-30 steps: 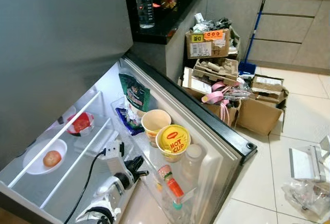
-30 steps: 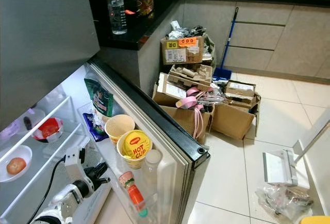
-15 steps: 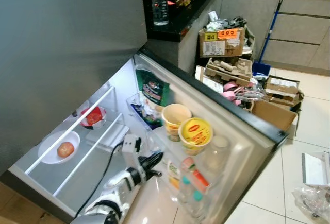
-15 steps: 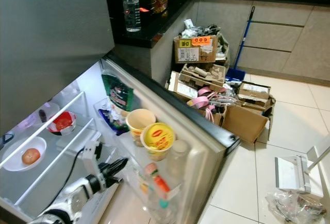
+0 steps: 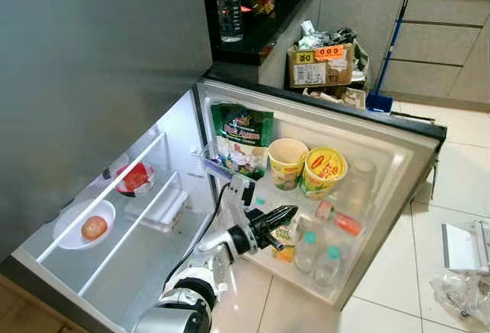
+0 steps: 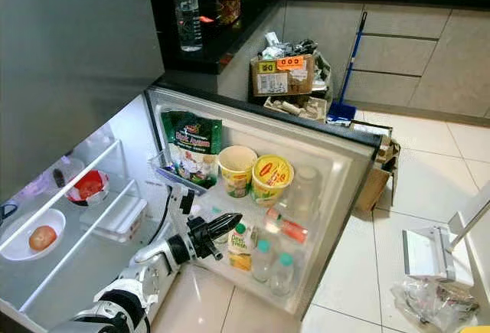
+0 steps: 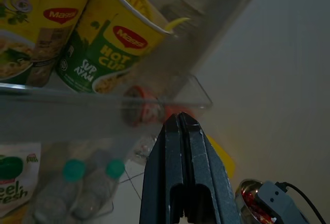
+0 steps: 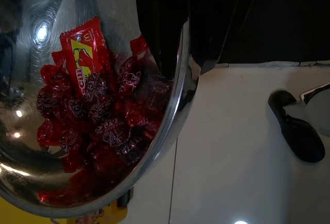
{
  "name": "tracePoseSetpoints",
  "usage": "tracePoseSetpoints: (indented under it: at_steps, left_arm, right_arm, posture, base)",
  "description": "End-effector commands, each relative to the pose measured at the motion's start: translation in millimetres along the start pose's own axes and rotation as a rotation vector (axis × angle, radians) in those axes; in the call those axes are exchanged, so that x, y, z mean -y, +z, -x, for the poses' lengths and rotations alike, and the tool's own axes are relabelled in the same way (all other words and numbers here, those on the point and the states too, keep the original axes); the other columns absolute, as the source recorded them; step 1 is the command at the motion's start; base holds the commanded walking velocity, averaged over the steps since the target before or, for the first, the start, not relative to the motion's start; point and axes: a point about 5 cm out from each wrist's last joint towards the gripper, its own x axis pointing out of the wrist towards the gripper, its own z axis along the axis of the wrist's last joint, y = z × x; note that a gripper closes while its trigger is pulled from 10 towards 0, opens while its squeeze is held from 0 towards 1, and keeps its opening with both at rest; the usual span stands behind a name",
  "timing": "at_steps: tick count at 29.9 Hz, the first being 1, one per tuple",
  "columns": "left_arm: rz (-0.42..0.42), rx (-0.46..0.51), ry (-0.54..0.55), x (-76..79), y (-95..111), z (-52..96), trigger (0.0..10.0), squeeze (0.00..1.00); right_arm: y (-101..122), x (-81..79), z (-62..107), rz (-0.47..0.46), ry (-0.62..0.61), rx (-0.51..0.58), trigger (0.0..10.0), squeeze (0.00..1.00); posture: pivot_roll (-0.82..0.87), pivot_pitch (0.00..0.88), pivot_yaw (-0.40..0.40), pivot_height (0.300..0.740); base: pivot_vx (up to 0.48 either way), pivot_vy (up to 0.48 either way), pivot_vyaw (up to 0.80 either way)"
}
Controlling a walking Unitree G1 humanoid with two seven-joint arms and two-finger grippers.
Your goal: Restocking fridge
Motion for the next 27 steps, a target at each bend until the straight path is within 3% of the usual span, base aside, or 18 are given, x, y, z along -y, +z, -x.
tracePoseSetpoints:
  at_steps: [1, 5, 6, 10, 13, 15, 17, 18, 19, 21, 24, 27]
  left_arm:
    - [0.004, -0.012, 0.042, -5.2, -3, 7.4, 10.0, 0.00]
    - [0.029, -0.041, 0.222, -25.8, -11, 42.8, 10.0, 0.00]
    - [0.050, -0.068, 0.323, -33.8, -19, 61.8, 10.0, 0.00]
    - [0.070, -0.088, 0.390, -37.6, -26, 74.8, 10.0, 0.00]
    - [0.130, -0.150, 0.555, -41.7, -49, 105.7, 10.0, 0.00]
    - [0.154, -0.225, 0.654, -39.7, -68, 124.6, 10.0, 0.00]
    - [0.155, -0.264, 0.697, -38.4, -76, 132.8, 10.0, 0.00]
    - [0.177, -0.317, 0.780, -35.2, -90, 148.0, 10.0, 0.00]
    - [0.177, -0.317, 0.780, -35.2, -90, 148.0, 10.0, 0.00]
    - [0.224, -0.365, 0.876, -29.4, -106, 166.6, 10.0, 0.00]
    - [0.247, -0.395, 0.911, -25.1, -115, 175.5, 10.0, 0.00]
    - [0.297, -0.485, 0.995, -11.4, -137, 198.8, 10.0, 0.00]
  right_arm:
    - [2, 3.8, -0.4, 0.006, -0.018, 0.010, 10.0, 0.00]
    - [3, 3.8, -0.4, 0.021, -0.014, 0.022, 10.0, 0.00]
    - [6, 3.5, -0.5, 0.034, -0.010, 0.035, 10.0, 0.00]
    - [8, 3.2, -0.6, 0.043, -0.006, 0.049, 10.0, 0.00]
    - [21, -0.8, -0.8, 0.064, 0.027, 0.106, 10.0, 0.00]
    - [30, -4.4, -0.6, 0.064, 0.055, 0.138, 10.0, 0.00]
    - [33, -6.0, -0.4, 0.065, 0.065, 0.150, 10.0, 0.00]
    - [37, -8.5, -0.2, 0.075, 0.080, 0.164, 10.0, 0.00]
    - [37, -8.5, -0.2, 0.075, 0.080, 0.164, 10.0, 0.00]
    - [42, -12.5, 0.3, 0.079, 0.105, 0.178, 10.0, 0.00]
    - [44, -15.1, 0.6, 0.084, 0.121, 0.186, 10.0, 0.00]
    - [50, -21.4, 1.7, 0.132, 0.154, 0.211, 10.0, 0.00]
  posture:
    - [-0.12, 0.000, 0.025, 0.740]
    - [-0.11, 0.000, 0.025, 0.740]
    - [-0.11, 0.000, 0.025, 0.740]
    - [-0.11, 0.000, 0.026, 0.740]
    - [-0.11, 0.000, 0.026, 0.740]
    - [-0.11, 0.000, 0.025, 0.740]
    - [-0.11, 0.000, 0.026, 0.740]
    - [-0.11, 0.000, 0.025, 0.740]
    - [-0.11, 0.000, 0.025, 0.740]
    - [-0.11, 0.000, 0.025, 0.740]
    - [-0.11, 0.000, 0.025, 0.740]
    - [-0.11, 0.000, 0.022, 0.740]
  base:
    - [0.000, 0.000, 0.00]
    - [0.000, 0.000, 0.00]
    - [0.000, 0.000, 0.00]
    - [0.000, 0.000, 0.00]
    - [0.000, 0.000, 0.00]
    - [0.000, 0.000, 0.00]
    - [0.000, 0.000, 0.00]
    - [0.000, 0.000, 0.00]
    - [0.000, 0.000, 0.00]
    - [0.000, 0.000, 0.00]
    - [0.000, 0.000, 0.00]
    - [0.000, 0.000, 0.74]
